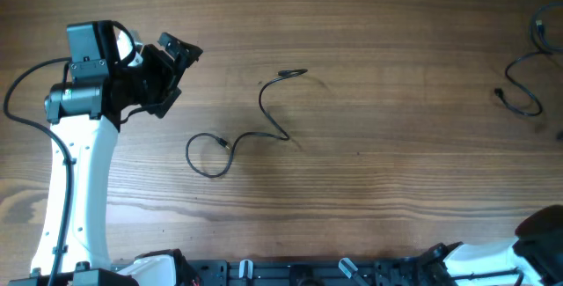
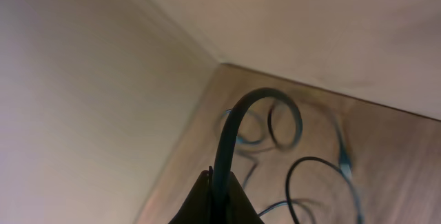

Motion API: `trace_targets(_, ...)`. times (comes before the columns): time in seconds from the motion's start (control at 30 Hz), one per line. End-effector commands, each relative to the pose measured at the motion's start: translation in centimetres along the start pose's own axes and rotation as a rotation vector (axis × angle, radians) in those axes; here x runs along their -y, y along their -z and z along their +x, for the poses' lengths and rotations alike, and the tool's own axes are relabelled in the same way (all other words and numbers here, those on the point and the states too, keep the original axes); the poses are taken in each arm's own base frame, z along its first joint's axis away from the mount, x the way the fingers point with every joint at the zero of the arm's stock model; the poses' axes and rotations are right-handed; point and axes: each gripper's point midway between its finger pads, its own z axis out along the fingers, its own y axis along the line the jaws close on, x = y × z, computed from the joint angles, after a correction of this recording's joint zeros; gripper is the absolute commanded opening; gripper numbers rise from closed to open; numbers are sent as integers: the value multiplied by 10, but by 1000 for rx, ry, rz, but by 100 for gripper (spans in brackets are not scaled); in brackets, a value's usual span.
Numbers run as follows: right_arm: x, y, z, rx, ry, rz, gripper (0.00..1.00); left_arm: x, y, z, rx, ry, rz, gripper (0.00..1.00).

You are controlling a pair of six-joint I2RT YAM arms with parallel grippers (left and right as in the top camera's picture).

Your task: Untangle cables

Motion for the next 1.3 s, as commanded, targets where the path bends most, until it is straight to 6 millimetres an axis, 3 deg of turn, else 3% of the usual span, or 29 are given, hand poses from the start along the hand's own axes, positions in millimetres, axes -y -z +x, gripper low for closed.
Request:
trace_targets(0.0,29,-46,9,-4,-30,176,4,-5,-3,1,-6,-17,-21,100)
trace_targets(0.07,44,-87,44,-128,-35,221,4,-5,-3,2,-7,-16,-22,100)
trace_targets(0.13,65,-113,79,-253,-53,284,4,-5,-3,2,-7,-16,-22,100)
trace_targets(0.23,114,-143,151,-515,-103,419,4,-5,-3,2,-7,-16,-22,100)
trace_targets(0.27,116,-151,167,-589,-58,377,27,-5,-3,2,-7,-16,-22,100)
trace_targets(0.3,106,-157,180,-656,-35,282,78,-5,-3,2,-7,-16,-22,100)
trace_targets(0.33,93,-158,187,-693,-40,195,94,-5,-3,1,-6,-16,-22,100)
trace_targets(0.37,80,-158,190,-716,-51,115,100,-5,-3,2,-7,-16,-22,100)
trace_targets(0.43,50,-147,184,-723,-61,-21,100,-5,-3,2,-7,-16,-22,100)
trace_targets(0.5,33,-130,164,-652,-21,-45,100,-5,-3,2,-7,-16,-22,100)
trace_targets(0.57,10,-96,124,-498,57,-57,100,-5,-3,2,-7,-16,-22,100)
trace_targets(0.63,-6,-68,100,-399,103,-70,100,-5,-3,2,-7,-16,-21,100)
trace_targets(0.67,-28,-38,84,-324,139,-114,100,-5,-3,2,-7,-17,-21,100)
trace_targets(0.73,-67,0,82,-270,209,-205,100,-5,-3,1,-6,-17,-22,100)
trace_targets(0.77,-94,15,94,-282,283,-289,100,-5,-3,2,-7,-21,-21,100)
trace_targets(0.83,-145,36,141,-375,426,-460,100,-5,-3,2,-8,-93,-21,100)
trace_targets(0.9,-177,50,194,-486,555,-562,100,-8,-3,-2,8,-183,-40,100)
trace_targets(0.93,-196,62,233,-568,643,-626,100,-20,-2,-13,67,-197,-112,100)
trace_targets(1.0,-217,80,287,-676,755,-698,99,-39,4,-30,159,-192,-233,100)
trace_targets(1.03,-227,93,324,-761,810,-724,94,-51,9,-40,204,-180,-293,100)
trace_targets(1.13,-230,118,405,-928,1027,-772,86,-86,23,-61,251,-91,-392,100)
trace_targets(1.17,-227,127,432,-984,1132,-818,83,-102,28,-67,250,-41,-421,99)
trace_targets(1.2,-224,132,446,-1016,1194,-847,80,-113,31,-70,245,-6,-440,99)
trace_targets(1.27,-206,149,495,-1162,1383,-921,77,-135,36,-74,229,64,-480,98)
